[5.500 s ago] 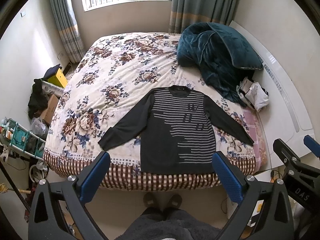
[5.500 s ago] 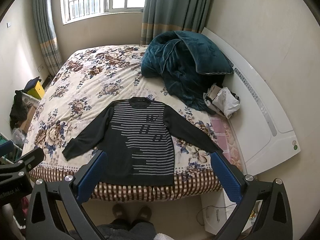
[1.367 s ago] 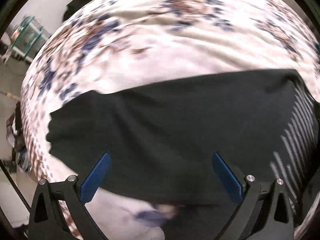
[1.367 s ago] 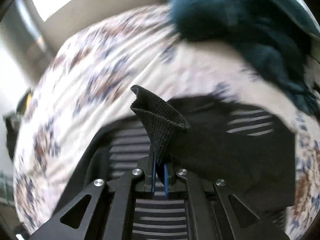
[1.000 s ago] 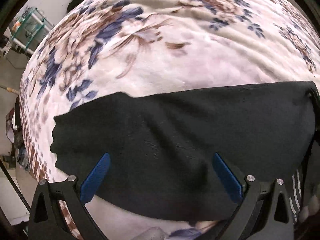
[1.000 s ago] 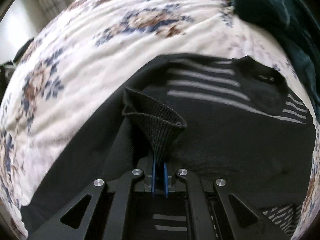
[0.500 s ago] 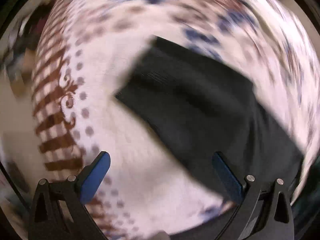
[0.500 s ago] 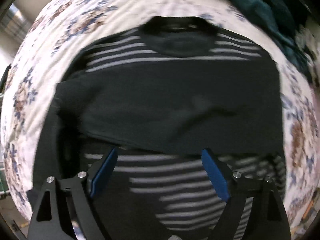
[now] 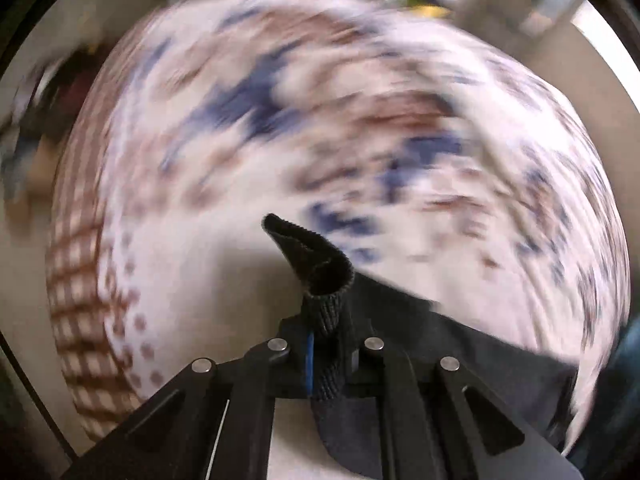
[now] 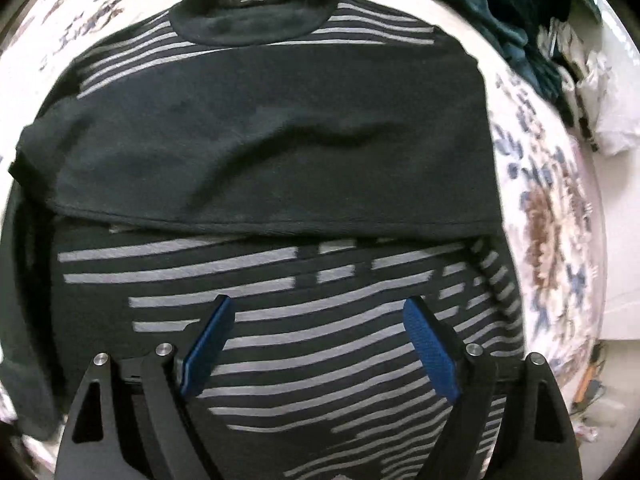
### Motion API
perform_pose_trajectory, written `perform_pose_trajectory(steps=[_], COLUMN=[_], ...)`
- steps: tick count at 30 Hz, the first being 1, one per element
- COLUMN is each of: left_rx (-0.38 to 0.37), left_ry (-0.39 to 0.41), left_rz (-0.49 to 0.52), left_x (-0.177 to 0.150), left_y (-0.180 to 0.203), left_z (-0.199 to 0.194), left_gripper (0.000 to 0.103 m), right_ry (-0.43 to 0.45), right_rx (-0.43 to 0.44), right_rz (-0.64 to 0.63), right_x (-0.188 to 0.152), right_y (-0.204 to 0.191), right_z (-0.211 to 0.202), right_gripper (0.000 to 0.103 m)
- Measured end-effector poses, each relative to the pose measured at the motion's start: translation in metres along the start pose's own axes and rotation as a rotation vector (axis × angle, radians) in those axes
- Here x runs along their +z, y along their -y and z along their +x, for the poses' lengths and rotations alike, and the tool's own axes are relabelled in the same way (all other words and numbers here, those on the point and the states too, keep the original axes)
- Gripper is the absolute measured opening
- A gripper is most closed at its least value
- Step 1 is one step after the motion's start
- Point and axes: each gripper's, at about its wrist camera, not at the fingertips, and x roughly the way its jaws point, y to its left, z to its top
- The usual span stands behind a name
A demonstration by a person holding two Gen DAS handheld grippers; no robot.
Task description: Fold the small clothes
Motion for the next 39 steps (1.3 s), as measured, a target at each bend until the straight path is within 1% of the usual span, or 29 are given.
perform_pose_trajectory(steps=[2, 3, 4, 6, 7, 9, 10, 13, 15, 17, 18, 19, 20, 22, 24, 25, 26, 27, 28, 29, 31, 32, 33, 34, 36, 37, 39], left_rx=[-0.032, -0.050, -0.088, -0.145, -0.190, -0.265, -0.307, -0.425, -0.497, -0.563, -0.588, -0.603, -0.604, -0.605, -0.596, -0.591, -0.577, -0.552, -0.523, -0.497, -0.387, -0.331, -0.280, -0.207, -0.106, -0.059, -0.001], left_ry=[0.057, 0.079, 0.106, 0.133, 0.142, 0.133, 0.118, 0.052, 0.008, -0.040, -0.070, -0.117, -0.155, -0.260, -0.311, -0.309, -0.291, -0.266, -0.242, -0.225, -0.168, -0.138, -0.115, -0.098, -0.099, -0.101, -0.102], left_rz=[0.148, 0.206, 0.286, 0.385, 0.453, 0.541, 0.586, 0.683, 0.768, 0.815, 0.841, 0.874, 0.894, 0.920, 0.939, 0.947, 0.945, 0.935, 0.919, 0.909, 0.891, 0.886, 0.881, 0.870, 0.840, 0.817, 0.786], left_x=[-0.003, -0.013, -0.015, -0.045, -0.053, -0.098, -0.122, -0.177, -0.221, -0.265, -0.288, -0.307, -0.326, -0.343, -0.355, -0.353, -0.348, -0.336, -0.317, -0.315, -0.281, -0.268, -0.259, -0.242, -0.221, -0.211, -0.199], left_y=[0.032, 0.059, 0.074, 0.127, 0.146, 0.199, 0.228, 0.292, 0.334, 0.372, 0.391, 0.403, 0.422, 0.431, 0.437, 0.431, 0.426, 0.415, 0.403, 0.402, 0.365, 0.350, 0.335, 0.311, 0.278, 0.263, 0.239], left_z=[-0.021, -0.032, -0.043, -0.072, -0.080, -0.102, -0.110, -0.122, -0.129, -0.148, -0.158, -0.159, -0.166, -0.156, -0.154, -0.156, -0.157, -0.157, -0.153, -0.151, -0.143, -0.137, -0.133, -0.126, -0.112, -0.106, -0.098], left_gripper=[0.005, 0.005, 0.005, 0.005, 0.005, 0.005, 0.005, 0.005, 0.005, 0.005, 0.006, 0.006, 0.009, 0.009, 0.025, 0.046, 0.073, 0.084, 0.097, 0.098, 0.098, 0.098, 0.098, 0.098, 0.098, 0.098, 0.098], right_ry=[0.001, 0.007, 0.016, 0.038, 0.054, 0.063, 0.060, 0.040, 0.025, 0.007, 0.000, -0.006, -0.008, -0.014, -0.017, -0.018, -0.015, -0.006, 0.010, 0.025, 0.067, 0.076, 0.076, 0.070, 0.051, 0.046, 0.046], right_rx=[0.007, 0.025, 0.036, 0.041, 0.056, 0.075, 0.089, 0.112, 0.117, 0.108, 0.100, 0.093, 0.088, 0.088, 0.110, 0.131, 0.152, 0.178, 0.209, 0.235, 0.334, 0.369, 0.400, 0.449, 0.523, 0.535, 0.521], right_rz=[-0.012, -0.011, -0.011, -0.015, -0.014, 0.011, 0.034, 0.106, 0.144, 0.168, 0.177, 0.185, 0.191, 0.216, 0.249, 0.272, 0.289, 0.311, 0.333, 0.347, 0.350, 0.336, 0.320, 0.291, 0.245, 0.215, 0.158], right_x=[0.002, 0.002, 0.002, 0.003, 0.003, 0.002, 0.002, -0.002, -0.007, -0.011, -0.013, -0.015, -0.016, -0.015, -0.013, -0.012, -0.009, -0.006, -0.002, 0.001, 0.013, 0.019, 0.026, 0.037, 0.055, 0.065, 0.084], right_y=[0.000, 0.003, 0.005, 0.007, 0.011, 0.019, 0.028, 0.052, 0.070, 0.089, 0.097, 0.106, 0.113, 0.131, 0.145, 0.152, 0.157, 0.163, 0.167, 0.167, 0.161, 0.155, 0.148, 0.135, 0.111, 0.097, 0.071], right_z=[-0.001, -0.003, -0.004, -0.007, -0.008, -0.008, -0.007, -0.001, 0.005, 0.011, 0.013, 0.016, 0.018, 0.022, 0.024, 0.025, 0.025, 0.023, 0.020, 0.017, 0.009, 0.008, 0.008, 0.009, 0.015, 0.019, 0.026], right_gripper=[0.088, 0.088, 0.088, 0.096, 0.096, 0.096, 0.096, 0.096, 0.096, 0.096, 0.096, 0.096, 0.096, 0.096, 0.096, 0.096, 0.097, 0.097, 0.097, 0.097, 0.097, 0.097, 0.097, 0.097, 0.097, 0.097, 0.096])
